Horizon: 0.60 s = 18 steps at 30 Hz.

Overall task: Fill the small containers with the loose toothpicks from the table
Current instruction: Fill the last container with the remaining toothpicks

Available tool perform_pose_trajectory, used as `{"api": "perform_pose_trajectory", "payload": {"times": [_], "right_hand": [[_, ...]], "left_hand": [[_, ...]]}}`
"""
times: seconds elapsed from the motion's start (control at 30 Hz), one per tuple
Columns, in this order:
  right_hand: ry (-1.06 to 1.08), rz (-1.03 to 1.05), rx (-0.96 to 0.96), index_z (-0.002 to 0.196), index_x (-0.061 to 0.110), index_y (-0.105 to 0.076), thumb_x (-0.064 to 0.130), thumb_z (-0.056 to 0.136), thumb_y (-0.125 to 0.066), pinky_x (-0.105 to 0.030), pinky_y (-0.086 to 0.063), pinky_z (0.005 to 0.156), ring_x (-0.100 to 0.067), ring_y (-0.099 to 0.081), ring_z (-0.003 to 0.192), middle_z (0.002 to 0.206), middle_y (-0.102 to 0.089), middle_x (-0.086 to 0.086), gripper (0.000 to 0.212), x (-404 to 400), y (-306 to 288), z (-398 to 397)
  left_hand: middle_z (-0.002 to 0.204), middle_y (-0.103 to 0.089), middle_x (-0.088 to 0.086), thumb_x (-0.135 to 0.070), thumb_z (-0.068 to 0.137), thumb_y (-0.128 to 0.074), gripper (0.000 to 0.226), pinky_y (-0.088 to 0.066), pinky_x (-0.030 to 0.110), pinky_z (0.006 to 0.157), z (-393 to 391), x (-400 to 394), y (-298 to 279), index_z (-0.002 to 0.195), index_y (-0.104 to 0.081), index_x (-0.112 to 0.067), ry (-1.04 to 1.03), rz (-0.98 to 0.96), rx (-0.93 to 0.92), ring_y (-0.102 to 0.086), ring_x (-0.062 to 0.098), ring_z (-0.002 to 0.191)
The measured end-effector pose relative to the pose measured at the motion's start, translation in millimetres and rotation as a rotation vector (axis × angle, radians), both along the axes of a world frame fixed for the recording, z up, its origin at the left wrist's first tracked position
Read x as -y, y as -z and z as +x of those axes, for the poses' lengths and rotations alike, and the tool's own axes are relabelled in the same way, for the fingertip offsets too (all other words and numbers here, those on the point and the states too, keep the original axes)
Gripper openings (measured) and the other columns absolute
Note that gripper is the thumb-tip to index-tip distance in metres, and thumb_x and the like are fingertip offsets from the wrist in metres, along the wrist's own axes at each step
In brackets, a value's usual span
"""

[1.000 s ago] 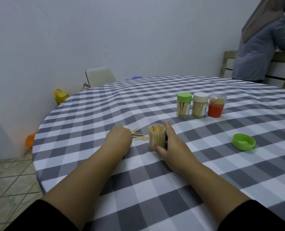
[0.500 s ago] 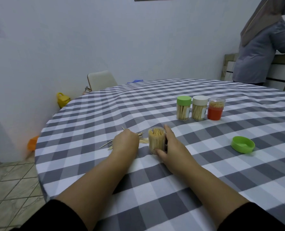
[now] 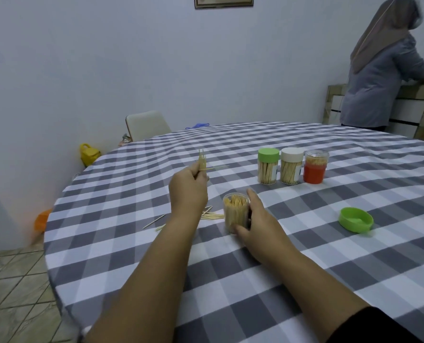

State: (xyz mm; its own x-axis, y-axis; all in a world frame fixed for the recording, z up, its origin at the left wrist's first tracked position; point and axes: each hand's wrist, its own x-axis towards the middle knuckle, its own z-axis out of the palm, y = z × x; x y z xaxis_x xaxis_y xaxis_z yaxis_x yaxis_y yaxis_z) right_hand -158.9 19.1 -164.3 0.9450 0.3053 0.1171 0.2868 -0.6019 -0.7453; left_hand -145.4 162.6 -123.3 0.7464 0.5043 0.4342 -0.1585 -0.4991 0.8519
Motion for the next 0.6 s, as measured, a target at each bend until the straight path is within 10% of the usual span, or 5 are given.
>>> {"api": "perform_pose_trajectory", "payload": {"times": [0.13, 0.33, 0.6], "right_hand": [[-0.009, -0.017, 0.008, 0.15, 0.031, 0.005, 0.02, 0.092, -0.059, -0.03, -0.039, 0.102, -0.019, -0.043, 0.13, 0.147, -0.039, -0.001, 0.087, 0, 0, -1], [-0.022, -0.018, 0.005, 0.15, 0.03, 0.007, 0.02, 0.092, -0.059, -0.034, -0.036, 0.106, -0.021, -0.039, 0.134, 0.15, -0.034, -0.002, 0.088, -2, -1, 0], [-0.002, 0.01, 0.025, 0.15, 0.028, 0.003, 0.019, 0.091, -0.058, -0.033, -0.039, 0.102, -0.02, -0.042, 0.131, 0.148, -0.037, -0.003, 0.086, 5, 1, 3]], "left_hand": [[0.093, -0.07, -0.008, -0.015, 0.095, -0.056, 0.026, -0.053, 0.03, 0.087, 1, 10, 8, 0.118, -0.066, -0.013, 0.075, -0.428, 0.104, -0.065, 0.011, 0.095], [0.092, -0.07, 0.0, -0.005, 0.094, -0.054, 0.02, -0.056, 0.022, 0.082, 0, 21, 6, 0.11, -0.065, -0.007, 0.26, -0.693, 0.127, -0.068, 0.012, 0.093], [0.093, -0.073, 0.006, -0.009, 0.093, -0.057, 0.021, -0.053, 0.04, 0.092, 1, 38, 21, 0.112, -0.067, -0.009, 0.331, -0.59, -0.049, -0.069, 0.017, 0.092]]}}
